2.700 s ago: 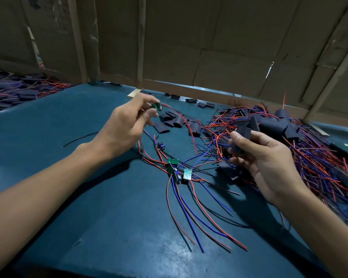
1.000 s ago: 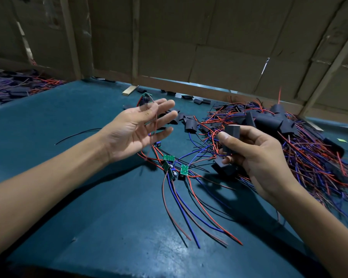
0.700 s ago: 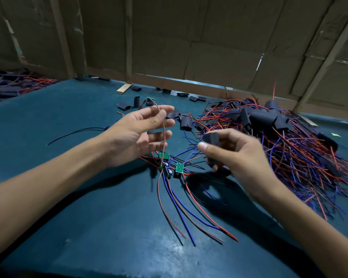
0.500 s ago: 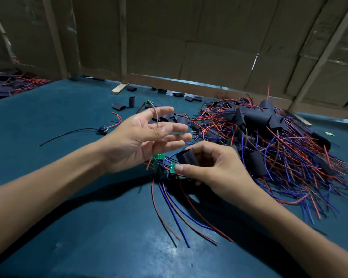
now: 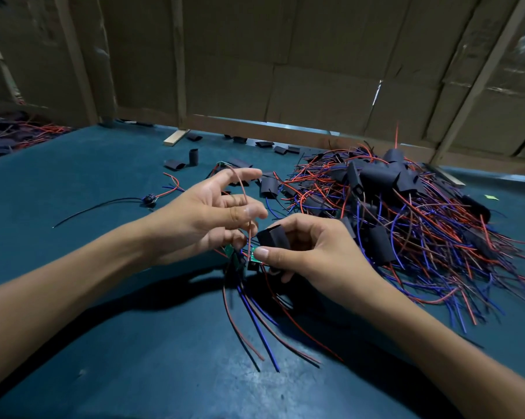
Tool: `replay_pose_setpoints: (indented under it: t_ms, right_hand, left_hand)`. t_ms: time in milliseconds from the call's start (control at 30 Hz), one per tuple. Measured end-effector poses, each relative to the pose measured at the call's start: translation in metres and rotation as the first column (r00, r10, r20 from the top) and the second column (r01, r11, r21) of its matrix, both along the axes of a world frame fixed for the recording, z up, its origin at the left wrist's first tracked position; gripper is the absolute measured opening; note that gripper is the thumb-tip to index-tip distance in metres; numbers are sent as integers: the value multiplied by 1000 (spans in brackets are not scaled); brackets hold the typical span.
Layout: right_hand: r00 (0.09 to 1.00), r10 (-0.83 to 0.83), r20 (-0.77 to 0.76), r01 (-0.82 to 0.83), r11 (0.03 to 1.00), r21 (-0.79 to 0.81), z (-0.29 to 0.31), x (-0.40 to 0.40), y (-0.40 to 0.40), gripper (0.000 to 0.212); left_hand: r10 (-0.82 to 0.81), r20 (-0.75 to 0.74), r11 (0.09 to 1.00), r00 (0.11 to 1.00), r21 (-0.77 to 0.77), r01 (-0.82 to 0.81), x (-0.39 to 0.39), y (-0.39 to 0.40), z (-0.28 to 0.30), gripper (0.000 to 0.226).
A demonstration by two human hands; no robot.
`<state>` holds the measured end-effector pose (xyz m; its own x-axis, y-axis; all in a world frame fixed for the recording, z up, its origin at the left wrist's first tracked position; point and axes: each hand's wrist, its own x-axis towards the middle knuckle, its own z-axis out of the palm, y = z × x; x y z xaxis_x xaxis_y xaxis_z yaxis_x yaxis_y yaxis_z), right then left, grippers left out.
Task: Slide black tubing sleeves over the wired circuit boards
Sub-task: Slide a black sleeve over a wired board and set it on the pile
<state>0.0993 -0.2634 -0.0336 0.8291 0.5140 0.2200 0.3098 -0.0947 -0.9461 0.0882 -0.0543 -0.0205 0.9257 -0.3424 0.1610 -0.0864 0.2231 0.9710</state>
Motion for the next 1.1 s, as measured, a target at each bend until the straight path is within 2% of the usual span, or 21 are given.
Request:
replay_pose_setpoints:
  t_ms: [233, 400, 567, 633, 800, 900, 1033, 1100]
  right_hand:
    - [1000, 5, -24, -6, 1000, -13, -1, -1, 0, 18]
    - [998, 27, -55, -28, 999, -19, -1, -2, 3, 18]
    - [997, 33, -73, -34, 999, -3, 1, -4, 2, 24]
    - [997, 43, -70, -43, 999, 6, 1, -5, 2, 21]
    - [997, 51, -56, -49, 998, 44, 1, -6, 3, 22]
    - [999, 24, -37, -21, 998, 58, 4, -7, 2, 26]
    - [999, -42, -30, 43, 997, 63, 6, -6, 1, 22]
    - [996, -76, -41, 78, 995, 65, 8, -5, 0, 20]
  left_hand:
    - [32, 7, 979, 999, -203, -30, 2, 1, 1, 77]
    - [91, 2, 961, 996, -261, -88, -2, -9, 2, 64]
    - [169, 50, 954, 984, -259, -151, -4, -10, 4, 60]
    - [213, 93, 951, 973, -250, -184, -4, -11, 2, 57]
    - [243, 187, 968, 952, -104, -227, -4, -16, -8, 51]
    - [179, 142, 983, 974, -68, -171, -4, -18, -12, 46]
    - [97, 55, 995, 994, -39, -95, -4, -18, -13, 27]
    - [73, 3, 997, 997, -30, -73, -4, -18, -10, 25]
